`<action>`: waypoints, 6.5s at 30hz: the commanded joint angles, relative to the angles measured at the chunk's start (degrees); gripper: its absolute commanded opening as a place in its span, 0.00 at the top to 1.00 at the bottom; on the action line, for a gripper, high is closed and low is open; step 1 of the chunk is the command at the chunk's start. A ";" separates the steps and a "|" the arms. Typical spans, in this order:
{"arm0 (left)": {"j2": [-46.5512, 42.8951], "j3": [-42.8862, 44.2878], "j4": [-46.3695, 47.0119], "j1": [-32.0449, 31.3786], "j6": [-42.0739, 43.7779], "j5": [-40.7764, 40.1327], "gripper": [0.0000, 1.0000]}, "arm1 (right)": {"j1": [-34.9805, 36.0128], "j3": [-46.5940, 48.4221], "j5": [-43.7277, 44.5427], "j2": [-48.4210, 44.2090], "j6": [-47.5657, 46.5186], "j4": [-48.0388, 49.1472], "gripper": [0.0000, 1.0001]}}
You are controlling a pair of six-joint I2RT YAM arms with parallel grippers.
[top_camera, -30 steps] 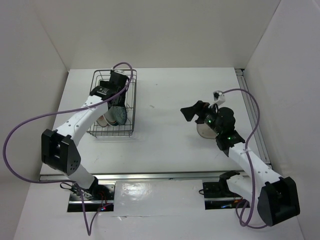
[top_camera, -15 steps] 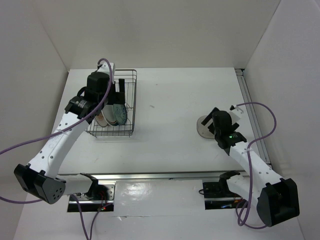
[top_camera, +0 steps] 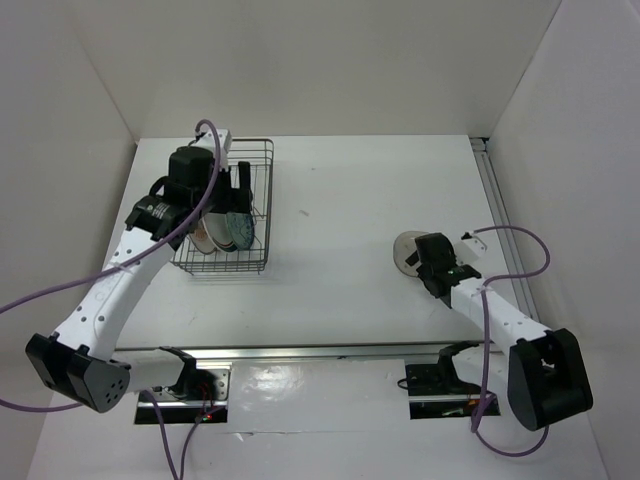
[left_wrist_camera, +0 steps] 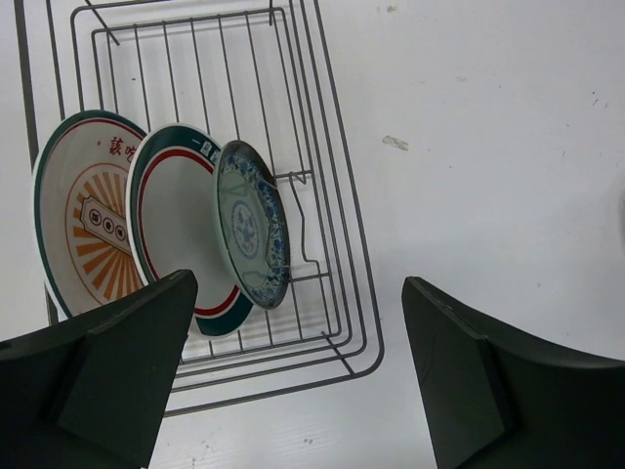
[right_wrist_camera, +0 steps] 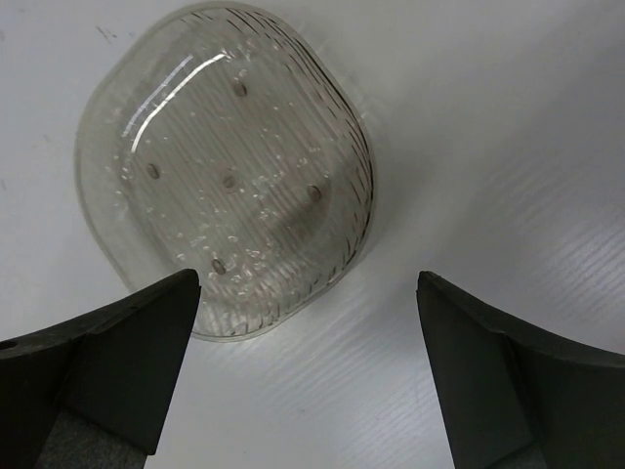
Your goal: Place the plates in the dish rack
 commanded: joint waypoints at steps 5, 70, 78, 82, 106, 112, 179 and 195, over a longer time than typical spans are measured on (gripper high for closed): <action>-1.94 -0.13 2.38 1.02 0.00 2.79 0.00 | -1.53 -1.55 0.69 1.92 3.17 3.63 0.07; 5.62 -5.93 15.74 2.17 -7.30 41.64 0.13 | 17.01 1.60 -32.55 3.93 -25.49 61.72 1.00; 6.14 -5.93 15.74 2.17 -6.77 40.58 0.46 | 17.80 5.22 -31.14 7.37 -23.73 64.19 1.00; 6.14 -5.93 15.74 2.17 -6.77 40.58 0.46 | 17.80 6.53 -30.61 7.98 -23.20 64.81 1.00; -1.94 -3.66 9.51 2.17 -0.71 6.86 1.00 | 19.39 6.63 -25.78 7.46 -23.29 55.32 0.00; 2.08 1.87 0.55 2.17 0.17 -12.55 1.00 | 19.39 4.87 -25.25 8.51 -24.43 53.39 0.00; 29.70 17.27 -24.34 -9.87 -13.54 -40.37 0.88 | -0.39 -2.78 -44.32 4.03 -20.65 54.96 0.00; 24.63 17.80 -24.87 -9.87 -14.68 -39.93 0.23 | -0.92 -0.25 -44.24 2.97 -23.71 49.62 0.00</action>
